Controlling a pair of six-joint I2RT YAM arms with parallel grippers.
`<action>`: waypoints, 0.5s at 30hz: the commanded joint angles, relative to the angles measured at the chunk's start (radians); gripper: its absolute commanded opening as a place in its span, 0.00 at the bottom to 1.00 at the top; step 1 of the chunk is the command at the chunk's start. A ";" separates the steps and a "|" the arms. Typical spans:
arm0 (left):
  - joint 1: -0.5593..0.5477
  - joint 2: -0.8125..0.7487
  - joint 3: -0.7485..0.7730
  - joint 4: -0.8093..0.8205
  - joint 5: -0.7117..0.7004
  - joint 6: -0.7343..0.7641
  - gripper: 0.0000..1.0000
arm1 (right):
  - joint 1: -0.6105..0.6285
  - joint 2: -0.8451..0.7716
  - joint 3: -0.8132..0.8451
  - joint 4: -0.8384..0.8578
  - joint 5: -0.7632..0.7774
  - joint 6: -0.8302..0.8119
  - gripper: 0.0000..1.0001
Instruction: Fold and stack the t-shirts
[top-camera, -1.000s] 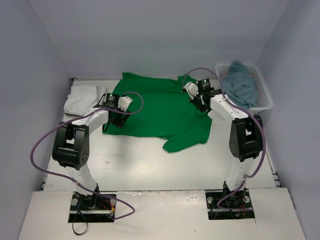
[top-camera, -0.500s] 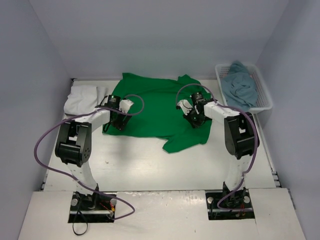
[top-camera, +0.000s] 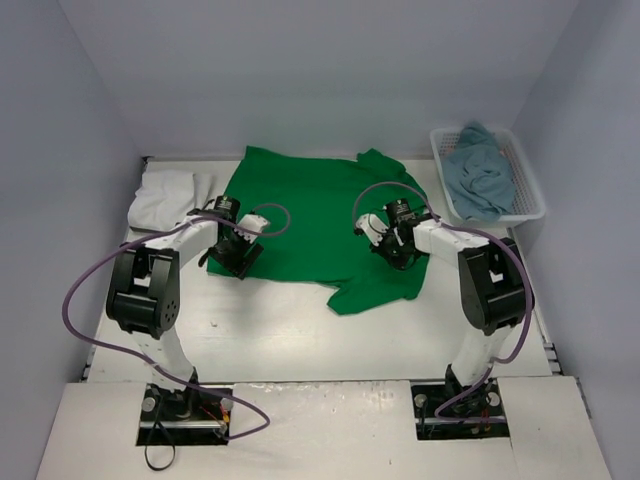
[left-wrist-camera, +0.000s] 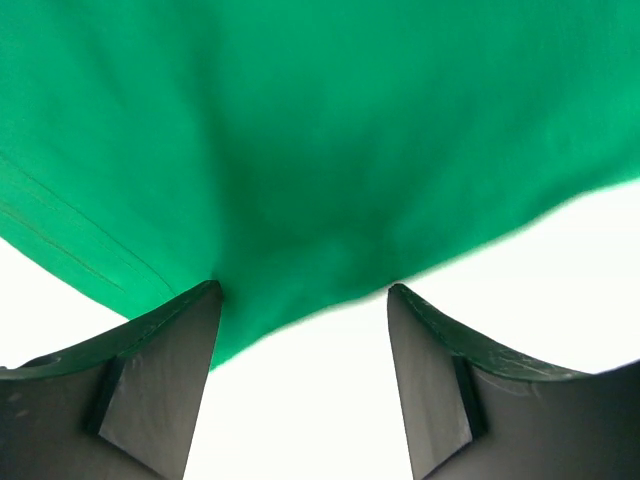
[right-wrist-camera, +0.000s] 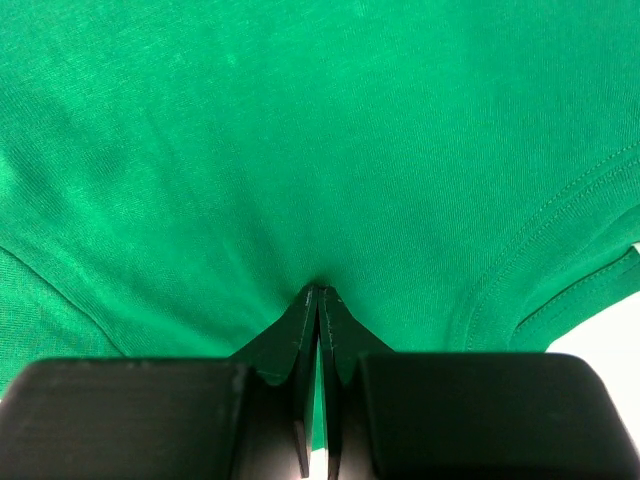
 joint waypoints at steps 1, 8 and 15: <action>0.007 -0.072 0.033 -0.177 0.072 0.062 0.61 | 0.002 -0.018 -0.075 -0.150 0.027 -0.009 0.00; 0.028 -0.079 0.025 -0.312 0.129 0.131 0.59 | 0.001 -0.070 -0.144 -0.158 0.031 -0.048 0.00; 0.113 -0.147 0.088 -0.289 0.195 0.088 0.54 | 0.002 -0.096 -0.193 -0.163 0.041 -0.060 0.00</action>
